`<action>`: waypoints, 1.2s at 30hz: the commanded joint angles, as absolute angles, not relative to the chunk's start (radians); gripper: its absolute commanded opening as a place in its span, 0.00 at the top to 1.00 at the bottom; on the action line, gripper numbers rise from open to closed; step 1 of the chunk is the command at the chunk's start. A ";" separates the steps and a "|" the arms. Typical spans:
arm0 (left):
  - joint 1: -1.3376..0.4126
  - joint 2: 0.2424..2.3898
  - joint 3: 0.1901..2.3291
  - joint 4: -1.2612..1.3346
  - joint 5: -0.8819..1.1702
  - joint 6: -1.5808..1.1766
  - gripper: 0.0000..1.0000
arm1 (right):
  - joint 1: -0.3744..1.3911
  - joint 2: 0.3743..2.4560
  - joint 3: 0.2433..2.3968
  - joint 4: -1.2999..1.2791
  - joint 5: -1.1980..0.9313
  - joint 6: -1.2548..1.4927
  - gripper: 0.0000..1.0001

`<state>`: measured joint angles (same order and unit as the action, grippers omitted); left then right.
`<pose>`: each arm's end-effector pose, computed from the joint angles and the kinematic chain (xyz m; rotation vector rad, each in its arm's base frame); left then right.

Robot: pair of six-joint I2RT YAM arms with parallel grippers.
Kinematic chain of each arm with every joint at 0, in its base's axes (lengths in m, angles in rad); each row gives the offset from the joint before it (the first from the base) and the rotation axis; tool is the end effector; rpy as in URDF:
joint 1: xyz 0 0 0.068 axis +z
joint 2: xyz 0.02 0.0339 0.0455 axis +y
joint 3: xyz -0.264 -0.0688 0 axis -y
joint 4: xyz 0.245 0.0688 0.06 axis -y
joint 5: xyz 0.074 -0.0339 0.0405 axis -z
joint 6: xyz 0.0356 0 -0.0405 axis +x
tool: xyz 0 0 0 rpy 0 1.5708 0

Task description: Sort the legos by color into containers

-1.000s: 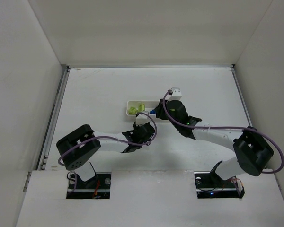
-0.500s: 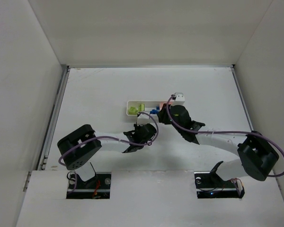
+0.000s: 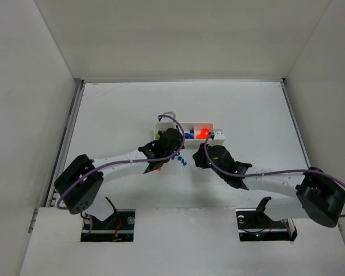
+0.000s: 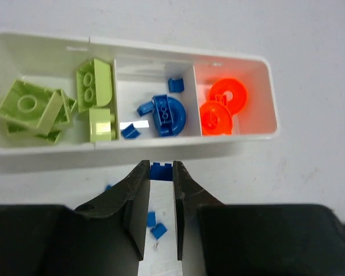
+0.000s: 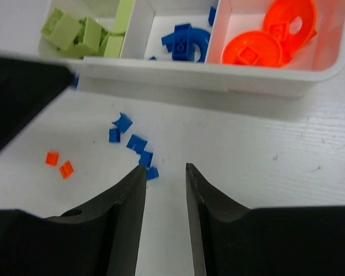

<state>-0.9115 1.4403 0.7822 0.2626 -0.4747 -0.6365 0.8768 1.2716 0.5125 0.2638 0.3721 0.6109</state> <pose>0.2050 -0.2380 0.2322 -0.0437 1.9621 -0.5670 0.1734 0.1881 0.1897 -0.0439 2.0735 0.5468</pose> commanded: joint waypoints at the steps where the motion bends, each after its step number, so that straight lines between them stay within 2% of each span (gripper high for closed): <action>1: -0.857 1.537 0.883 0.302 -0.396 -0.620 0.88 | 0.932 1.261 0.491 0.308 0.393 0.632 0.60; 7: -0.805 1.692 1.006 0.308 -0.350 -0.612 0.85 | 1.008 1.301 0.480 0.304 0.419 0.635 0.57; 12: -0.791 1.707 1.031 0.304 -0.353 -0.592 0.70 | 1.033 1.324 0.482 0.307 0.454 0.646 0.54; 15: -0.788 1.657 0.996 0.311 -0.367 -0.586 0.65 | 1.035 1.365 0.506 0.307 0.456 0.638 0.53; 26: -0.786 1.392 0.698 0.339 -0.423 -0.606 0.67 | 1.036 1.560 0.604 0.325 0.457 0.618 0.54; 36: -0.858 1.164 0.454 0.292 -0.538 -0.663 0.68 | 1.050 1.632 0.663 0.267 0.538 0.601 0.58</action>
